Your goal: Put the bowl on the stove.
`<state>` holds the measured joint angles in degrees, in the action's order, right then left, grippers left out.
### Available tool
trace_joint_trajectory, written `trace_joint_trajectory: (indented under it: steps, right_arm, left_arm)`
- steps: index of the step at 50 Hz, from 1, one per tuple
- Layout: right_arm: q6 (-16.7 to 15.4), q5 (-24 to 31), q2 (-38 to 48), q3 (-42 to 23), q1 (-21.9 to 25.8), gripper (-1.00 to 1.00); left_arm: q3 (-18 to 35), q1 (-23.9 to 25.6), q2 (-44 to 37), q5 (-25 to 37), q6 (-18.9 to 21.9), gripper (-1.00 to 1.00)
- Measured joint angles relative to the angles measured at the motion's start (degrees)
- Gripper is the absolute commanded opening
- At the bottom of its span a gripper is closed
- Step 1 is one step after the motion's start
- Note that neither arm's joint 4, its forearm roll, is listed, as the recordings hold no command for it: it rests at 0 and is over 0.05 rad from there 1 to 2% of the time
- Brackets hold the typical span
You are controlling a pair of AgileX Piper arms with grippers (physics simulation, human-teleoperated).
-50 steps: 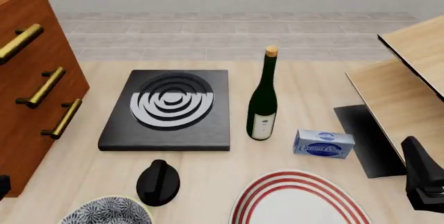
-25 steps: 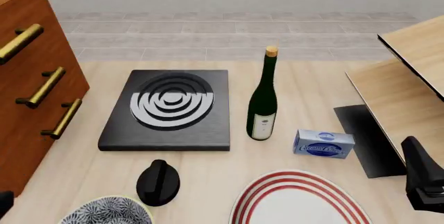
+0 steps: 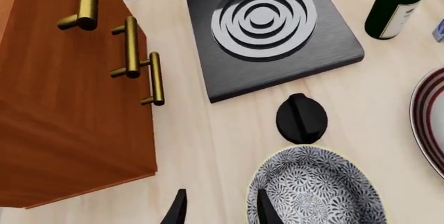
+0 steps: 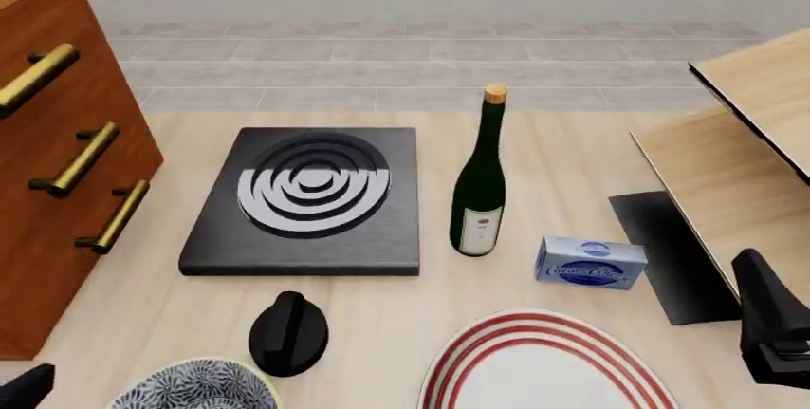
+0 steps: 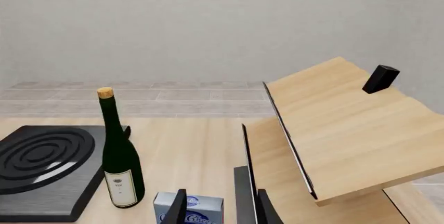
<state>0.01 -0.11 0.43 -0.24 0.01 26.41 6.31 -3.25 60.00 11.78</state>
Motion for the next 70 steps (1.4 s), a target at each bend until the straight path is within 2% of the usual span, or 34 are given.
trace_joint_trajectory:
  steps: [28,50,70]
  right_arm:
    - [0.0,0.0,0.0,0.0,0.0,1.0]
    - [0.0,0.0,0.0,0.0,0.0,1.0]
    - [0.0,0.0,0.0,0.0,0.0,1.0]
  left_arm:
    - [-8.7,2.0,-1.3,-5.5,-0.3,1.0]
    - [-15.3,4.0,-5.7,-13.1,-1.0,1.0]
    - [-19.4,3.9,-7.6,-17.0,-0.6,1.0]
